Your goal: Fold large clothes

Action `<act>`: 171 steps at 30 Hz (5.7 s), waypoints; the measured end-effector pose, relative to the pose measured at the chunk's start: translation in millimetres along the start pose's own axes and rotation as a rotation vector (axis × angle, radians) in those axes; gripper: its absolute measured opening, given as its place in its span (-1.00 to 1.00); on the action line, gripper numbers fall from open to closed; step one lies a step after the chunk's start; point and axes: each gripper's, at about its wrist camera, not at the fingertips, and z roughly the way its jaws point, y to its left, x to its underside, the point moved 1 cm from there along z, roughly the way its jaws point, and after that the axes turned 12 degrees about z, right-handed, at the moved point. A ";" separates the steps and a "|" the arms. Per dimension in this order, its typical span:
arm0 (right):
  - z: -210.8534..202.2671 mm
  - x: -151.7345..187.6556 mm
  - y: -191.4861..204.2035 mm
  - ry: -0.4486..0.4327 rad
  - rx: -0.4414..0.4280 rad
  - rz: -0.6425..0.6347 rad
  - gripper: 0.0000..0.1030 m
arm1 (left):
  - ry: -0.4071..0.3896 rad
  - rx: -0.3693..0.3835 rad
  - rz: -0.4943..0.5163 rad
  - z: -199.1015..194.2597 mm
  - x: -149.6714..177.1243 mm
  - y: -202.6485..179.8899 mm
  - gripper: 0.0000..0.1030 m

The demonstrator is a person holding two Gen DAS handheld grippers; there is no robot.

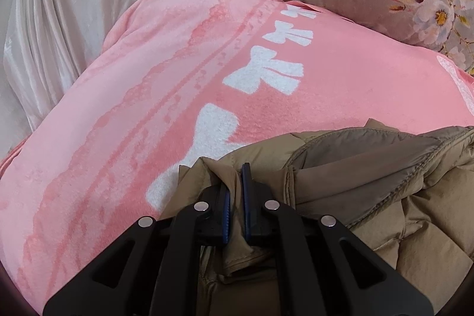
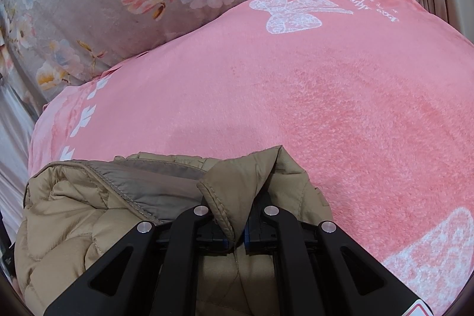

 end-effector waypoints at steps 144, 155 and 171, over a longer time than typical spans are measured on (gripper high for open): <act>-104.8 216.6 101.1 0.195 -0.176 -0.400 -0.72 | 0.086 0.454 -0.434 -128.2 135.9 50.9 0.00; -94.7 214.0 95.1 0.219 -0.222 -0.351 -0.73 | -0.121 0.488 -0.209 -214.0 71.7 7.8 -0.68; -103.5 188.8 55.4 0.365 -0.197 -0.242 -0.87 | -0.148 0.514 0.130 -282.2 41.3 -102.2 -0.69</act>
